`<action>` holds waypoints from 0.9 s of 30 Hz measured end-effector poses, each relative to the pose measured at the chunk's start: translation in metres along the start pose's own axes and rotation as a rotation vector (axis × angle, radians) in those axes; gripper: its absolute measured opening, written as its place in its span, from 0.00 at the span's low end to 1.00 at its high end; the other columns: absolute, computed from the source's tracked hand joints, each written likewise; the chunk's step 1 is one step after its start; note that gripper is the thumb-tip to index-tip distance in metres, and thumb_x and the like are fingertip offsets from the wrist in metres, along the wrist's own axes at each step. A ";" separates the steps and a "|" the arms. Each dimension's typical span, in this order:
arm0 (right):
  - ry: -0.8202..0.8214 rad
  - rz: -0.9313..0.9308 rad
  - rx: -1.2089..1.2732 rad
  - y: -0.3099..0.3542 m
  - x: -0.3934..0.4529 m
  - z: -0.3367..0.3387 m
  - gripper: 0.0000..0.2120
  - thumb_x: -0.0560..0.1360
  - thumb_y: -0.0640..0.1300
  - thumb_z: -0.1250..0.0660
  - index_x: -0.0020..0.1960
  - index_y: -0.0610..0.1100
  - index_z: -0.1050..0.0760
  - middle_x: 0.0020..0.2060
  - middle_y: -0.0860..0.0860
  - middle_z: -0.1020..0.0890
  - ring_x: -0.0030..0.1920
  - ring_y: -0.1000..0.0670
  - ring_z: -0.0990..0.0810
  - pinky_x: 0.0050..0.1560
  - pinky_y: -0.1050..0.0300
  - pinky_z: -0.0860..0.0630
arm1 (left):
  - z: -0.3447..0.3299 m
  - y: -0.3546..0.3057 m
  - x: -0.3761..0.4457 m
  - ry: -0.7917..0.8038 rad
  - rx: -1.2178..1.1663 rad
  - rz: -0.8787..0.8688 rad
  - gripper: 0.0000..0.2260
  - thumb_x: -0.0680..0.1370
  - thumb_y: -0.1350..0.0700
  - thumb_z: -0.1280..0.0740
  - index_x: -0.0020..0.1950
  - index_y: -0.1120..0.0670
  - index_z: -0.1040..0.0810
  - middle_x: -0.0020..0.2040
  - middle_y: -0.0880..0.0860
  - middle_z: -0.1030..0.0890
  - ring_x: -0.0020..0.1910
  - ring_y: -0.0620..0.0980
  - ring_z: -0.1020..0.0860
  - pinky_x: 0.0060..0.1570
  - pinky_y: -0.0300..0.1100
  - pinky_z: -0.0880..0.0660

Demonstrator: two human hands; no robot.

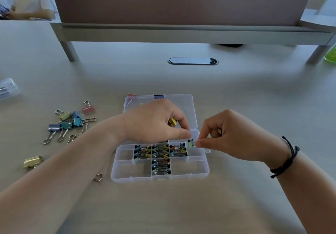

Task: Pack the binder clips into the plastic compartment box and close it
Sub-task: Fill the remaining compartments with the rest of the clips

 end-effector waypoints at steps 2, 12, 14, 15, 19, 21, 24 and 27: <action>-0.002 0.007 -0.025 0.001 0.001 -0.003 0.08 0.70 0.49 0.24 0.35 0.49 0.19 0.20 0.54 0.33 0.22 0.55 0.38 0.25 0.66 0.38 | -0.004 -0.002 0.002 0.017 -0.029 -0.010 0.06 0.76 0.45 0.28 0.44 0.46 0.15 0.25 0.42 0.27 0.25 0.42 0.33 0.27 0.33 0.36; -0.017 0.066 -0.067 0.009 -0.001 -0.005 0.10 0.72 0.50 0.26 0.34 0.48 0.21 0.22 0.48 0.29 0.23 0.54 0.37 0.25 0.65 0.36 | -0.014 0.001 0.001 0.053 -0.076 0.007 0.04 0.74 0.50 0.26 0.44 0.48 0.15 0.22 0.43 0.32 0.23 0.42 0.35 0.26 0.31 0.39; -0.016 0.060 -0.062 0.009 -0.001 -0.006 0.11 0.71 0.50 0.25 0.33 0.48 0.21 0.21 0.50 0.30 0.23 0.54 0.37 0.24 0.66 0.37 | -0.014 0.001 0.001 0.040 -0.075 0.010 0.03 0.74 0.51 0.25 0.43 0.49 0.16 0.21 0.43 0.32 0.22 0.42 0.35 0.25 0.30 0.39; -0.023 0.058 -0.067 0.009 0.000 -0.006 0.11 0.71 0.50 0.25 0.33 0.48 0.22 0.21 0.52 0.31 0.23 0.54 0.37 0.24 0.66 0.37 | -0.015 0.000 0.001 0.035 -0.074 0.008 0.03 0.74 0.51 0.25 0.42 0.49 0.16 0.21 0.43 0.32 0.22 0.42 0.34 0.25 0.30 0.39; -0.073 0.009 -0.085 0.006 0.001 -0.004 0.15 0.68 0.51 0.22 0.29 0.48 0.25 0.19 0.54 0.32 0.22 0.54 0.36 0.24 0.66 0.38 | -0.015 0.000 0.001 0.005 -0.058 0.022 0.04 0.74 0.52 0.25 0.40 0.50 0.17 0.20 0.42 0.31 0.21 0.41 0.34 0.24 0.28 0.39; -0.083 -0.042 -0.079 0.001 0.002 -0.005 0.15 0.67 0.51 0.22 0.30 0.48 0.25 0.20 0.55 0.31 0.22 0.55 0.35 0.22 0.67 0.39 | -0.014 0.001 0.002 -0.033 -0.033 0.040 0.04 0.72 0.51 0.24 0.39 0.50 0.16 0.21 0.41 0.30 0.22 0.40 0.32 0.24 0.28 0.38; -0.091 -0.093 -0.071 -0.003 0.004 -0.010 0.12 0.66 0.51 0.22 0.33 0.50 0.24 0.20 0.57 0.29 0.21 0.56 0.33 0.22 0.67 0.39 | -0.012 0.003 0.003 -0.078 -0.002 0.068 0.06 0.70 0.49 0.23 0.38 0.49 0.16 0.23 0.40 0.28 0.24 0.39 0.30 0.25 0.29 0.36; -0.089 -0.118 -0.045 -0.004 0.005 -0.012 0.13 0.65 0.51 0.21 0.42 0.54 0.24 0.21 0.55 0.29 0.21 0.56 0.34 0.24 0.64 0.37 | -0.014 0.004 0.004 -0.082 0.024 0.103 0.05 0.69 0.48 0.23 0.39 0.47 0.16 0.25 0.38 0.27 0.26 0.37 0.28 0.27 0.32 0.36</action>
Point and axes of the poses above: each hand's wrist, its own x-axis towards the middle knuckle, its own z-axis out of the back of the hand, y = z × x, the point moved 10 cm from there along x, towards the middle knuckle
